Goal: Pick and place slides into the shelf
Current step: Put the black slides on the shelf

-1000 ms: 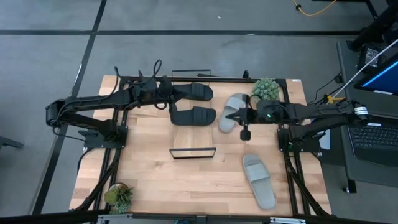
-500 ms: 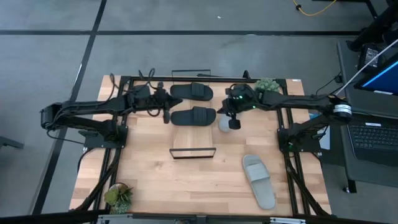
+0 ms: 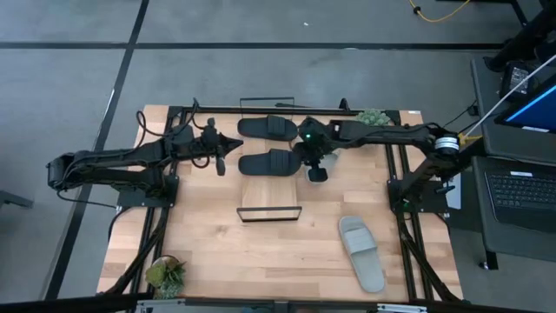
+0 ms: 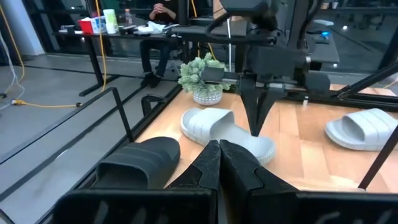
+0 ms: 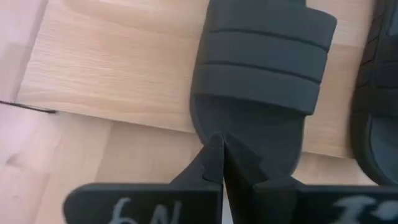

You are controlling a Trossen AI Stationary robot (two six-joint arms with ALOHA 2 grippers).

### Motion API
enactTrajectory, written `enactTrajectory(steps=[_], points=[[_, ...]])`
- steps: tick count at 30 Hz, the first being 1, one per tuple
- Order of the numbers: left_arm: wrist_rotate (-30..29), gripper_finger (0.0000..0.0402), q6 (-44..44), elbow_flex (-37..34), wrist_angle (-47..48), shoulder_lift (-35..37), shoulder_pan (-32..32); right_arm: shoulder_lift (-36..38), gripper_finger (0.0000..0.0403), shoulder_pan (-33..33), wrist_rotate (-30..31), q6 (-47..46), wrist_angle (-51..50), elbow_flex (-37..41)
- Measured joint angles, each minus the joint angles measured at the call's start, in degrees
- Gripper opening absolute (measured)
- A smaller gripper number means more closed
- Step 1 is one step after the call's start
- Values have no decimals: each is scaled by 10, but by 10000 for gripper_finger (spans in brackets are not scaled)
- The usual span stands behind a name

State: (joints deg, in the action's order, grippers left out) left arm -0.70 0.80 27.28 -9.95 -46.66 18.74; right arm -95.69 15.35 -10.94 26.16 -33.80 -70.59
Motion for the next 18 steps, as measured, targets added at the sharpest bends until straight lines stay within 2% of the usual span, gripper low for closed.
enactTrajectory(steps=[4, 7, 18], points=[[-2, 0, 12, -7, 0, 3, 0, -28, 13, -21, 84, 28, -28, -29], [-3, 0, 14, -7, 0, 3, 0, -36, 35, -37, 127, 46, -28, -37], [-20, 0, 44, -7, -1, 3, 0, -38, 136, -62, 129, 56, -12, -35]])
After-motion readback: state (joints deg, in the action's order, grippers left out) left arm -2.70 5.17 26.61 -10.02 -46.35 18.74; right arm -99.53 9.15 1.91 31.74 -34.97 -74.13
